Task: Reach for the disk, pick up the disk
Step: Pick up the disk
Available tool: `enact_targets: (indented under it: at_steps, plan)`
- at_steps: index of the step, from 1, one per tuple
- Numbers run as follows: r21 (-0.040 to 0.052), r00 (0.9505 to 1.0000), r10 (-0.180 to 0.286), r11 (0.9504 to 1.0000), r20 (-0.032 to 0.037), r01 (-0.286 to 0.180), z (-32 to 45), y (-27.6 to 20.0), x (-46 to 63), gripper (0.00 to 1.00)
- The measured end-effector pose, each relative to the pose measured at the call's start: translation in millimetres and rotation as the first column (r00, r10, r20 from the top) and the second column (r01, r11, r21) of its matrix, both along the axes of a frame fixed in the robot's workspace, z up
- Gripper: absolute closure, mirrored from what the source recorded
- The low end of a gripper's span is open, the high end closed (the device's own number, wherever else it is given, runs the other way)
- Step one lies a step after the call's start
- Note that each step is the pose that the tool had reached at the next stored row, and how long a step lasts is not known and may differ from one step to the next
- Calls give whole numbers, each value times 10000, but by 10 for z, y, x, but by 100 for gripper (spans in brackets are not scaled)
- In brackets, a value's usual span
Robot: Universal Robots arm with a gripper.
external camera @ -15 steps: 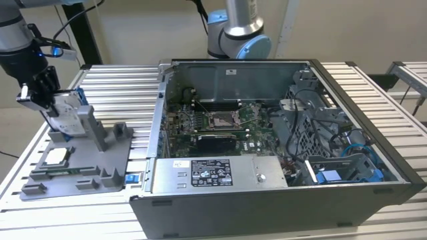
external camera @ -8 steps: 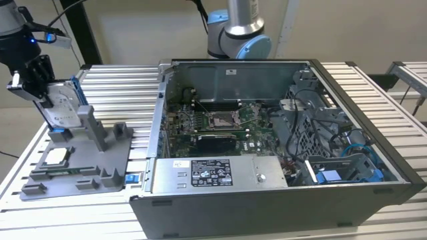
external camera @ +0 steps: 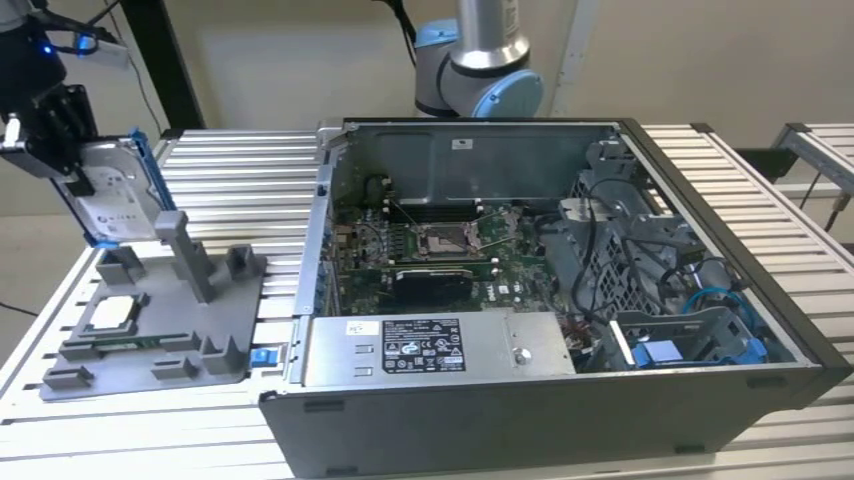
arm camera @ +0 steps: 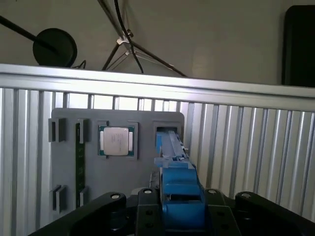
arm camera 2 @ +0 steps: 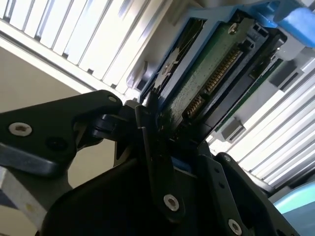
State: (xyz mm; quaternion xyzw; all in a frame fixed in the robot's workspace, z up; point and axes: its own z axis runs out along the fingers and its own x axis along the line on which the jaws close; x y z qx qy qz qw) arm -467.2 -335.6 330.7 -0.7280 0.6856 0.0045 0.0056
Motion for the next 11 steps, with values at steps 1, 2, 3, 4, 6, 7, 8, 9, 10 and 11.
enact_targets:
  at_steps: [1, 2, 3, 4, 6, 7, 8, 9, 10, 11]
  plan:
    - [0, 10000, 0, 10000, -1, 0, 38, 0, 0, 100]
    - [0, 10000, -1, 10000, -1, 1, 73, 0, 0, 100]
    - [0, 10000, -6, 10000, 0, 6, 102, 0, 0, 100]
    - [0, 10000, -13, 10000, 0, 13, 132, 0, 0, 100]
    - [0, 10000, -26, 10000, -1, 26, 189, 0, 0, 100]
    - [0, 10000, -32, 10000, 1, 32, 217, 0, 0, 100]
    - [1, 10000, -38, 10000, 1, 38, 244, 0, 0, 100]
    - [0, 10000, -44, 10000, 0, 44, 270, 0, 0, 100]
    - [-1, 10000, -49, 10000, -1, 49, 294, 0, 0, 100]
    - [0, 10000, -54, 10000, -1, 54, 316, 0, 0, 100]
